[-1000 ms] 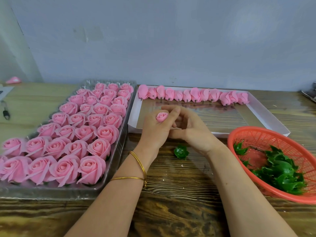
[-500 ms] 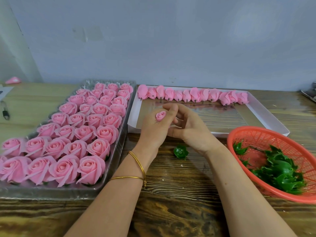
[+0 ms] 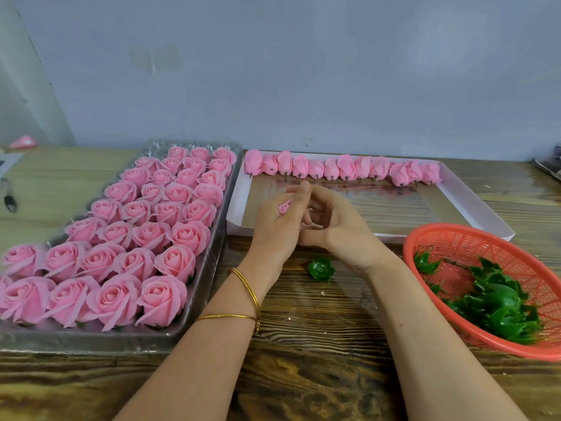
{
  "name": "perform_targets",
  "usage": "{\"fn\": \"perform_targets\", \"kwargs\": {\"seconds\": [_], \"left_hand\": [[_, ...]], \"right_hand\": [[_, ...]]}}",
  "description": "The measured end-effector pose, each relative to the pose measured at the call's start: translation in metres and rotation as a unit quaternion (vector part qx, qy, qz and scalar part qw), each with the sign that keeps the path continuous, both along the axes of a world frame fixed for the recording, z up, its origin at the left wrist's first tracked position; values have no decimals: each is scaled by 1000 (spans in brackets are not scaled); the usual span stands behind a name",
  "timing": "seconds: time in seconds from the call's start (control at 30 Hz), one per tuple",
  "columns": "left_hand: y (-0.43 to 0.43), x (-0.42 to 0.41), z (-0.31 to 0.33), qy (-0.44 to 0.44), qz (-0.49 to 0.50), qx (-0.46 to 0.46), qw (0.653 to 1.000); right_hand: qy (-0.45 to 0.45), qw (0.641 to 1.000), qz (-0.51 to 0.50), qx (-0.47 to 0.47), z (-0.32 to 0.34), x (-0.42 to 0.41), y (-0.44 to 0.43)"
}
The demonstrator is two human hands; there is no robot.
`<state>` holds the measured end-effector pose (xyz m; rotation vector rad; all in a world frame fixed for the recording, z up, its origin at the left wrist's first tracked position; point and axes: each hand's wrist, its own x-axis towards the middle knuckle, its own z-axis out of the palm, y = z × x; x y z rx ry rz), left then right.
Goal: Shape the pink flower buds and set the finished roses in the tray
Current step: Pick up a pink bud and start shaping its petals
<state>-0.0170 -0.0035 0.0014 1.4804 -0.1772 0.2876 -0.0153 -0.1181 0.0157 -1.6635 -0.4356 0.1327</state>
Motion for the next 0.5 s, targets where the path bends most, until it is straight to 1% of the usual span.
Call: {"fn": "perform_targets", "kwargs": {"seconds": [0.17, 0.27, 0.5], "left_hand": [[1, -1, 1, 12, 3, 14, 1000], [1, -2, 4, 14, -6, -2, 1000], [4, -1, 3, 6, -7, 17, 1000]], "right_hand": [[-11, 1000, -11, 1, -1, 0, 1], [-7, 1000, -15, 2, -1, 1, 1], [4, 1000, 4, 19, -1, 1, -2]]}}
